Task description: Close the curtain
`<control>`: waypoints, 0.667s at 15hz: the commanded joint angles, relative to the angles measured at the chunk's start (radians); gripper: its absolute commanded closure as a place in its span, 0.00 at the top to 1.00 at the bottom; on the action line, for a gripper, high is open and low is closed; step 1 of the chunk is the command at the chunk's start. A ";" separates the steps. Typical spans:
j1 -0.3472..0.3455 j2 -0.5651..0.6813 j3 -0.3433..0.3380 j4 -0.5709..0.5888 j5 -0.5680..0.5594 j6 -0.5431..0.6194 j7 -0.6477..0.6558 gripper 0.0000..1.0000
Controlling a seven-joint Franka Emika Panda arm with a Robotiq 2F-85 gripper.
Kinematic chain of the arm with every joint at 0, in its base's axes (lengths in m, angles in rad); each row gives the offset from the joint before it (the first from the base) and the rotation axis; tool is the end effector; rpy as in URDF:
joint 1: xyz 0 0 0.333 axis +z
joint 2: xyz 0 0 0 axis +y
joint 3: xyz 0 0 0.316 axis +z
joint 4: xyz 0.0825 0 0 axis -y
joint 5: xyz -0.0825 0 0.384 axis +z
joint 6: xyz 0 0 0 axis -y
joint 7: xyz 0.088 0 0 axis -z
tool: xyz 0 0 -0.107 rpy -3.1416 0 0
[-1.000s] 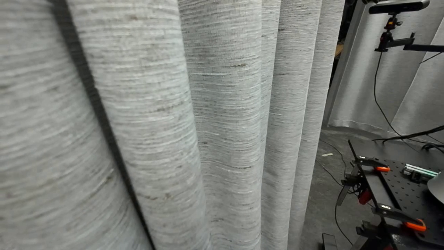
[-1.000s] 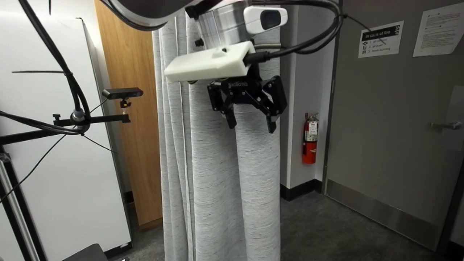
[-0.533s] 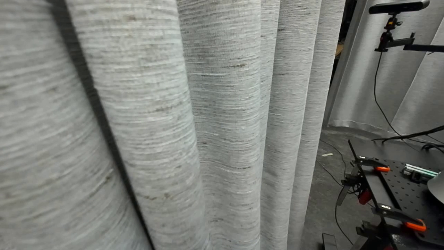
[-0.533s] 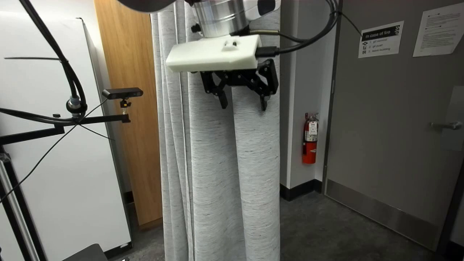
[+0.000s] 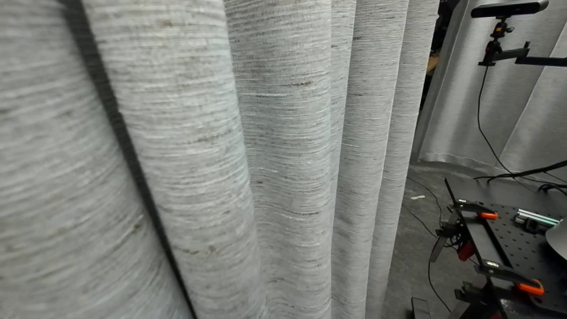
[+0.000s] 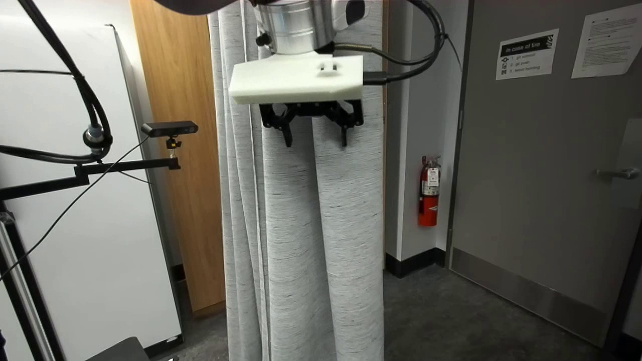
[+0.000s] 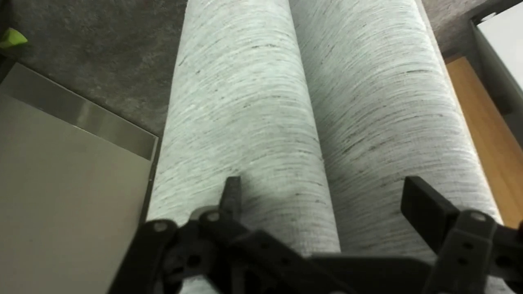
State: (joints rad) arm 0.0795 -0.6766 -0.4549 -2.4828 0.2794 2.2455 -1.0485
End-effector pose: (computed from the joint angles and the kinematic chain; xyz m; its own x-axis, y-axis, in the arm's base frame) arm 0.3658 -0.1595 0.5373 0.6754 0.4343 0.5961 0.5435 -0.8394 -0.0042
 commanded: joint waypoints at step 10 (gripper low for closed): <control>0.006 0.022 -0.032 0.018 0.199 0.104 -0.178 1.00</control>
State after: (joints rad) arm 0.0865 -0.6707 -0.4758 -2.4807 0.4240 2.3000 -1.2092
